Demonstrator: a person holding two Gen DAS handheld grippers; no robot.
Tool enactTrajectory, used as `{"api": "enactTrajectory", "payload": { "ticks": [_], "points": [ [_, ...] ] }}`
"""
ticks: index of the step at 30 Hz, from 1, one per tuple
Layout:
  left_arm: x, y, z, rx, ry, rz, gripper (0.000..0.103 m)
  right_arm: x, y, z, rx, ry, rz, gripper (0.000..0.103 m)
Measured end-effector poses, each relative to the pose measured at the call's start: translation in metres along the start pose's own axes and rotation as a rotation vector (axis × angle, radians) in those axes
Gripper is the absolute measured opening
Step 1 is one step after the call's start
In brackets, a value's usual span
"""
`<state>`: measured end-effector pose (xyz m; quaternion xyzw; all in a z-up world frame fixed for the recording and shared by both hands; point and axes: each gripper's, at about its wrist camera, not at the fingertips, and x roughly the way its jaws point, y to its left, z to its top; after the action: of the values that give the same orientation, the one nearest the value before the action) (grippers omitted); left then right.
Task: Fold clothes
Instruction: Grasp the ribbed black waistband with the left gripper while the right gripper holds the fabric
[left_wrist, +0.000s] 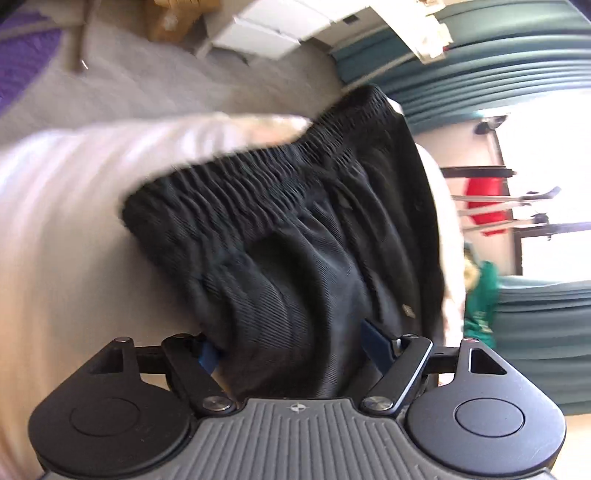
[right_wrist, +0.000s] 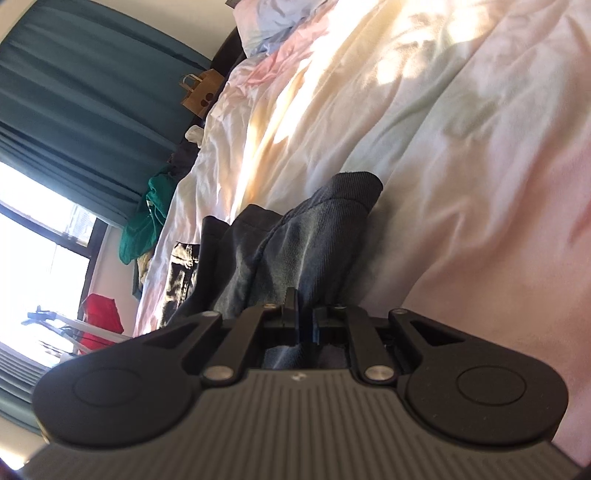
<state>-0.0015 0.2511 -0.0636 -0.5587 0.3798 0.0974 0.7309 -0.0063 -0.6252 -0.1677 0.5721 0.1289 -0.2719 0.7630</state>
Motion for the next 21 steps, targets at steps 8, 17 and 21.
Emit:
{"api": "enactTrajectory", "payload": {
  "ticks": [8, 17, 21],
  "points": [
    [-0.009, 0.014, -0.005, -0.073, 0.028, -0.148, 0.084, 0.008, -0.015, 0.001, 0.096, 0.021, 0.028, 0.015],
    [-0.007, 0.002, -0.006, 0.032, 0.0, -0.136, 0.038, -0.007, 0.014, 0.0, -0.1, -0.107, -0.006, 0.007],
    [-0.02, -0.003, -0.01, 0.086, -0.055, -0.237, 0.015, -0.011, 0.029, -0.001, -0.241, -0.139, -0.022, 0.007]
  ]
}}
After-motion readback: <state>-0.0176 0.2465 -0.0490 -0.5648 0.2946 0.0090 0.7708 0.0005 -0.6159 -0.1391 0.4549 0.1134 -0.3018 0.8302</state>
